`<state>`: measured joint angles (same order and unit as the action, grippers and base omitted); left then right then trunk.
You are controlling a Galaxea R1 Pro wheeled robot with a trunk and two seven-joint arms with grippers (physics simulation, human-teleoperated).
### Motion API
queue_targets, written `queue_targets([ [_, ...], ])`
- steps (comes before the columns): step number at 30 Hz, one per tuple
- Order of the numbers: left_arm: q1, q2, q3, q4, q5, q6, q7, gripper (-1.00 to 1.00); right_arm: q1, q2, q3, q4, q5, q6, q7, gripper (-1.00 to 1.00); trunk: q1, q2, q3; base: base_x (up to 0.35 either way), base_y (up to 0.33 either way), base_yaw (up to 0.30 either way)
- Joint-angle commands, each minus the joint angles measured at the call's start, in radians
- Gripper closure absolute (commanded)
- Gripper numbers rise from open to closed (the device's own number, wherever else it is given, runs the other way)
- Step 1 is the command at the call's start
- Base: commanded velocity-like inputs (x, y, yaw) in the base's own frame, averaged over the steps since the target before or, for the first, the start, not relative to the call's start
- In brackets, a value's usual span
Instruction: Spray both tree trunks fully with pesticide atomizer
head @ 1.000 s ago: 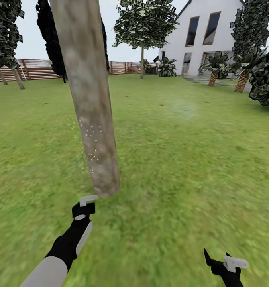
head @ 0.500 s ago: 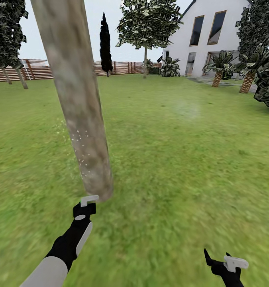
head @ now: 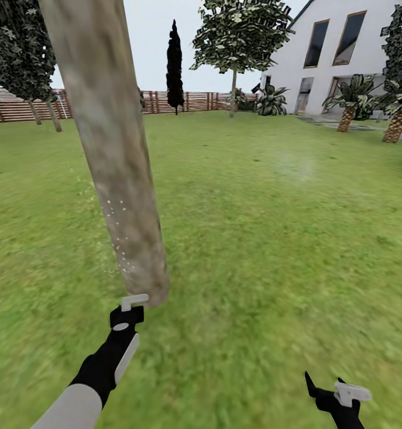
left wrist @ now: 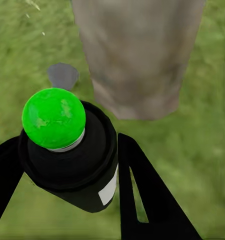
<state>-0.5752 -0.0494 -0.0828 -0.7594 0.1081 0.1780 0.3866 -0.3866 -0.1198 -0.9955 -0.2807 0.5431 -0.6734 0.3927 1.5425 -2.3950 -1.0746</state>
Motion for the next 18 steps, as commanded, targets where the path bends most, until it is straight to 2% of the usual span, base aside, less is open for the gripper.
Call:
queue_targets([
  [1,0.0,-0.001,0.0,0.0,-0.001,0.0,0.0,1.0,0.0,0.0,0.0,0.0,0.0,0.0,0.0,-1.0,0.0,0.0,0.0,0.002,-0.273,0.001],
  [7,0.0,-0.001,0.0,0.0,-0.001,0.0,0.0,1.0,0.0,0.0,0.0,0.0,0.0,0.0,0.0,-1.0,0.0,0.0,0.0,0.0,-0.274,0.055],
  [18,0.0,0.003,0.0,0.0,-0.002,0.0,0.002,1.0,0.0,0.0,0.0,0.0,0.0,0.0,0.0,-1.0,0.0,0.0,0.0,0.0,-0.274,0.268],
])
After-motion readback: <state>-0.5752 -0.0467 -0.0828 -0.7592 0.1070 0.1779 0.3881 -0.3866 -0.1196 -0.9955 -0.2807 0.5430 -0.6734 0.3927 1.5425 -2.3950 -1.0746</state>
